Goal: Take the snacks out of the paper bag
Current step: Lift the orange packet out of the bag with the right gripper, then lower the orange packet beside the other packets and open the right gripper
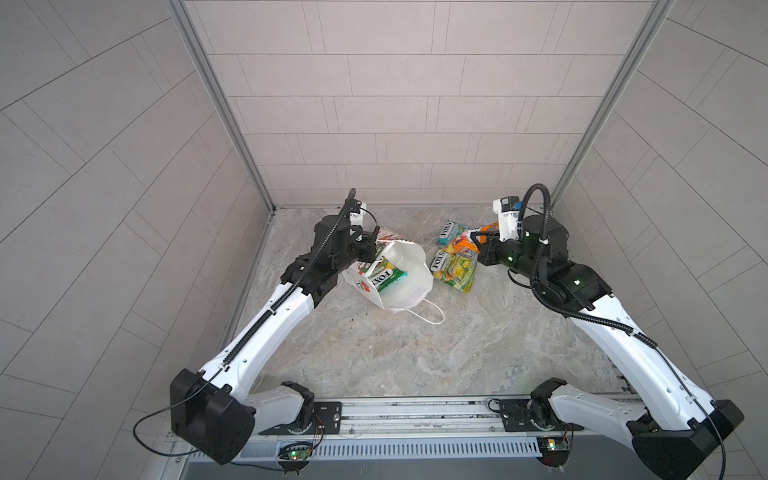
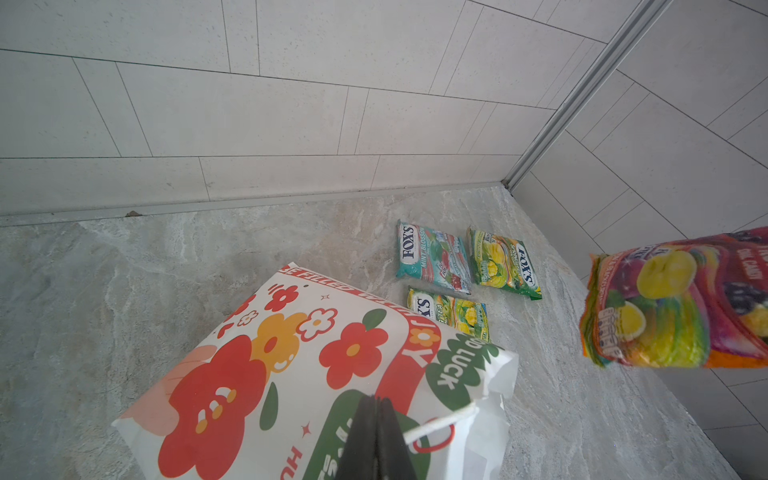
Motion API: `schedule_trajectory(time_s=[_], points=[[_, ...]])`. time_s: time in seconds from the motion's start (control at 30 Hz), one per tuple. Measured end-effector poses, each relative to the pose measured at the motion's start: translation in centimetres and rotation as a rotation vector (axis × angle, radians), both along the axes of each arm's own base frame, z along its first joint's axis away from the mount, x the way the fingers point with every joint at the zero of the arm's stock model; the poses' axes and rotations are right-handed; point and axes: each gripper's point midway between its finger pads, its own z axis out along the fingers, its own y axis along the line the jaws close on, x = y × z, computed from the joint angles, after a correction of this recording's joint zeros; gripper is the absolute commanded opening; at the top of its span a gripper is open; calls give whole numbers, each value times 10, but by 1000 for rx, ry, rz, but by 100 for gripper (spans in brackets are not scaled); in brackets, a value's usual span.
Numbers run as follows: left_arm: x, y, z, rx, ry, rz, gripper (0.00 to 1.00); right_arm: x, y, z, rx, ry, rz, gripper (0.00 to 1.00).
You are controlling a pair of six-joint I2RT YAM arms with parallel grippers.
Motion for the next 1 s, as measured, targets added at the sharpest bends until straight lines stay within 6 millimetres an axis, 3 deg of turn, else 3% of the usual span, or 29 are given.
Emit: schedule_trajectory(time_s=[0.27, 0.53, 0.77, 1.0], points=[[0, 0, -1, 2, 5, 0, 0, 10, -69, -66, -69, 175, -160, 0], [-1, 0, -1, 3, 6, 0, 0, 11, -100, -124, -173, 326, -215, 0], [-1, 0, -1, 3, 6, 0, 0, 14, -106, -161, -239, 412, -189, 0], [-1, 0, -2, 4, 6, 1, 0, 28, -91, -189, -211, 460, -99, 0]])
